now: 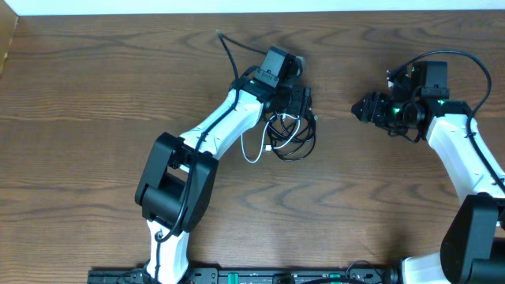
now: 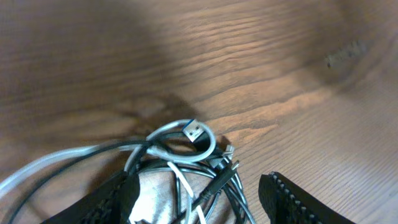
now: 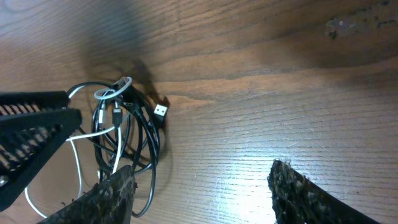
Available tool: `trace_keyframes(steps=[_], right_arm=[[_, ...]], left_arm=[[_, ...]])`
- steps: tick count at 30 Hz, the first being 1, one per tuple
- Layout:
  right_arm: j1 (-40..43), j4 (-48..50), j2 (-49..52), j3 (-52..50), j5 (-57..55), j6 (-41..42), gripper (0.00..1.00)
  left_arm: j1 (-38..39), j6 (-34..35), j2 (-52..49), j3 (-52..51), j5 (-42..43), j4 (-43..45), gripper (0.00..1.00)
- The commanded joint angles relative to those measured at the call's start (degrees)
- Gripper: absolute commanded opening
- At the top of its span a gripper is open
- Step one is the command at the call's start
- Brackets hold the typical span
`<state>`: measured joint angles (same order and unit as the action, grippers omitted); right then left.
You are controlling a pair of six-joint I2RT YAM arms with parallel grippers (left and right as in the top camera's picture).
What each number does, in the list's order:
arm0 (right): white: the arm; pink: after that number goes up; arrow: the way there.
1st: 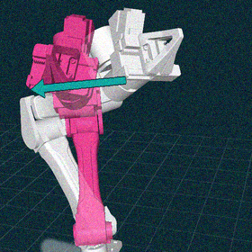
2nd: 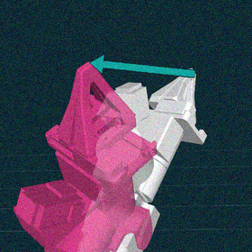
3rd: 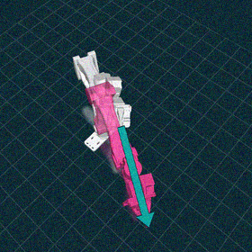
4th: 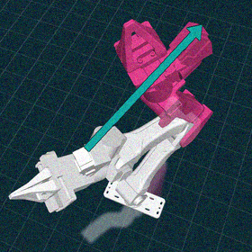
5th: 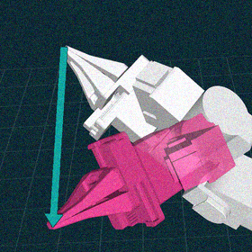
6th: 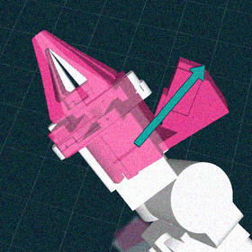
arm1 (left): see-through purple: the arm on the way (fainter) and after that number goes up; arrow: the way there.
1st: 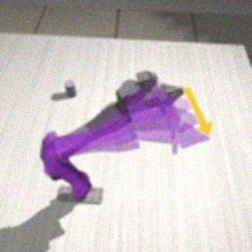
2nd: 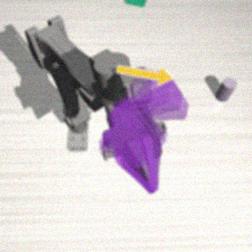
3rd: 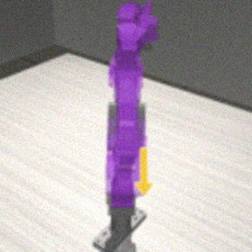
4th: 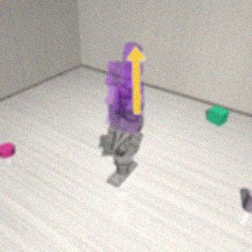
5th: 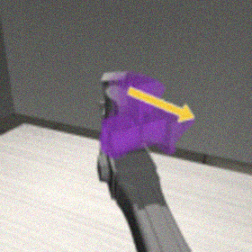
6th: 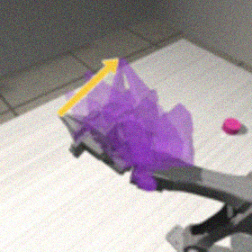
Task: Untangle cables
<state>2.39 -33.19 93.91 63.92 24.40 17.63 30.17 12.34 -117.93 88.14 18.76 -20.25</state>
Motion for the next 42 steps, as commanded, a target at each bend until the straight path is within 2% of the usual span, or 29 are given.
trace_keyframes(steps=[1,5,10,13,25,33,35,38,39,40,42], right_arm=[[0.28,0.00,-0.04,0.13,-0.50,0.55,0.66],[0.28,-0.07,-0.04,0.11,-0.50,0.52,0.66],[0.28,-0.07,-0.04,0.09,-0.50,0.52,0.66],[0.28,-0.07,-0.04,0.07,-0.52,0.42,0.66],[0.15,-0.79,-0.04,0.04,-1.79,-0.55,0.65],[0.13,-0.92,-0.04,0.04,-1.81,-0.55,0.64],[0.13,-0.92,-0.04,0.04,-1.79,-0.55,0.64],[0.13,-0.94,-0.04,0.04,-1.84,-0.55,0.64],[0.13,-0.94,-0.04,0.04,-1.84,-0.55,0.64],[0.13,-0.94,-0.04,0.04,-1.81,-0.55,0.65],[0.13,-0.94,-0.04,0.04,-1.81,-0.55,0.65]], left_arm=[[-0.39,-14.03,-0.44,2.12,-0.04,-0.39,0.68],[-1.20,-21.07,-1.09,2.12,-1.51,-0.04,0.66],[-1.38,-33.94,-2.16,2.10,-1.90,-0.09,0.60],[-1.33,-40.24,-2.36,2.10,-1.88,-0.09,0.60],[-1.11,-46.31,-2.75,1.07,-1.53,-0.26,0.60],[-0.81,-46.86,-6.58,1.07,-1.49,2.32,0.59],[-0.72,-46.84,-7.58,1.07,-1.51,3.63,0.55],[-0.72,-46.84,-8.33,1.07,-1.81,5.62,0.37],[-0.72,-46.84,-8.35,1.07,-1.97,6.16,0.19],[-0.74,-46.80,-8.31,1.07,-2.21,6.60,0.08],[-0.74,-45.72,-7.82,1.09,-3.41,7.69,0.08]])
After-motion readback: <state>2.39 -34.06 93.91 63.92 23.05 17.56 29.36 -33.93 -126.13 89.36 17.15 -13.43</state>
